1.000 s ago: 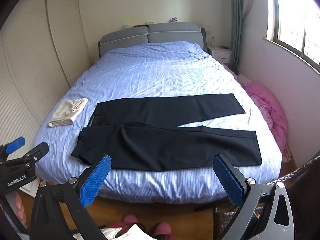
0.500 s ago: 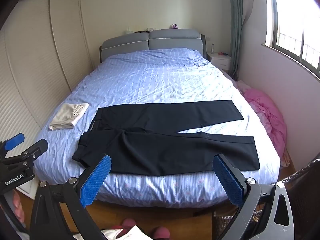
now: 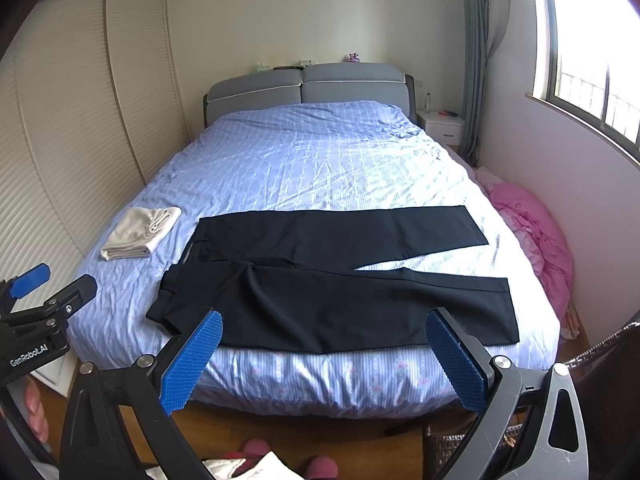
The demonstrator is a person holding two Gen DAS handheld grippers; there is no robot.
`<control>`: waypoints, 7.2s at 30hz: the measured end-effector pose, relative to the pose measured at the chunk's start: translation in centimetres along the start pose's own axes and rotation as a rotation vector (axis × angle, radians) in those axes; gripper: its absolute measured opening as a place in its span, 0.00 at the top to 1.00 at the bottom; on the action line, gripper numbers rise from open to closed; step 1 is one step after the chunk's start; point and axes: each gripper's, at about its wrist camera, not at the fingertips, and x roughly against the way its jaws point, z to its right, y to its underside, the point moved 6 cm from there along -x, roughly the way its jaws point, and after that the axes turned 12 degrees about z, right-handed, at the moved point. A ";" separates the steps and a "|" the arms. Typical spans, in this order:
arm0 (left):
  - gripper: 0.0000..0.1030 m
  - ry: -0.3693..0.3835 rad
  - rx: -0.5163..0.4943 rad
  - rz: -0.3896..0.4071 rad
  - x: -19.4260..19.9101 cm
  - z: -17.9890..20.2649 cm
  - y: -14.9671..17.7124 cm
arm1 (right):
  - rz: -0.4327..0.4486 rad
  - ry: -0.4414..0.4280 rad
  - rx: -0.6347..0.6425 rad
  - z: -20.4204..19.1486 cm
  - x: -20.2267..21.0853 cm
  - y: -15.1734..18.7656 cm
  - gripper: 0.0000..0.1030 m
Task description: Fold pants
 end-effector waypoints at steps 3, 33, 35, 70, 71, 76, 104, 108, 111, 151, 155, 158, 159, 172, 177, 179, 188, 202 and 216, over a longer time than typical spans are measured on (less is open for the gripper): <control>0.00 -0.001 0.002 -0.002 0.1 -0.1 0.1 | -0.002 -0.004 -0.001 -0.2 -0.1 0.2 0.00; 0.00 -0.011 0.009 -0.013 -0.2 -0.5 0.3 | -0.005 -0.019 0.005 -0.8 -0.3 0.5 0.00; 0.00 -0.011 0.010 -0.013 -0.3 -0.5 0.3 | -0.006 -0.018 0.005 -0.8 -0.3 0.5 0.00; 0.01 -0.134 0.042 -0.225 -10.7 -7.8 7.2 | -0.264 -0.061 -0.047 -1.1 -12.6 7.3 0.02; 0.01 -0.131 0.061 -0.249 -11.7 -8.5 7.9 | -0.282 -0.071 -0.061 -1.5 -13.6 7.9 0.03; 0.04 -0.078 0.156 -0.394 -18.3 -11.0 11.7 | -0.398 -0.059 -0.096 -3.5 -19.0 10.8 0.07; 0.11 0.006 0.282 -0.675 -36.3 -13.8 25.3 | -0.604 0.050 -0.479 -1.8 -35.3 27.3 0.21; 0.13 0.025 0.372 -0.691 -37.5 -14.2 25.7 | -0.596 0.077 -0.523 -1.1 -36.5 27.7 0.24; 0.36 0.057 0.425 -0.714 -38.4 -14.1 25.8 | -0.598 0.106 -0.498 -1.1 -37.3 27.5 0.33; 0.93 0.010 0.192 -0.526 -59.4 -15.4 -2.5 | -0.445 0.012 -0.162 -1.7 -54.4 -3.1 0.87; 0.92 0.005 0.203 -0.626 -64.2 -16.0 -0.8 | -0.528 0.022 -0.147 -2.4 -60.5 -2.2 0.87; 0.90 0.010 0.201 -0.683 -66.3 -16.4 1.1 | -0.580 0.028 -0.129 -3.1 -63.8 -1.1 0.86; 0.90 0.013 0.202 -0.691 -66.7 -16.5 1.4 | -0.598 0.030 -0.121 -3.4 -64.8 -0.6 0.86; 0.20 0.166 0.196 -0.557 -60.1 -15.3 -3.7 | -0.504 -0.094 -0.242 -7.1 -59.1 -3.4 0.45; 0.20 0.349 -0.010 -0.427 -53.3 -8.9 -3.5 | -0.449 -0.025 -0.260 -3.6 -51.1 -2.9 0.43; 0.20 0.411 -0.045 -0.424 -51.1 -6.1 -2.4 | -0.454 0.034 -0.262 -1.3 -48.1 -1.4 0.43; 0.21 0.649 -0.041 -0.559 -43.4 9.6 4.3 | -0.497 0.302 -0.476 12.4 -34.9 7.8 0.43; 0.39 0.533 -0.010 -0.813 -48.1 23.9 12.8 | -0.663 0.319 -0.820 22.0 -30.5 24.6 0.43; 0.94 0.474 -0.077 -0.853 -52.1 28.0 12.1 | -0.783 0.215 -0.851 24.0 -34.6 26.6 0.90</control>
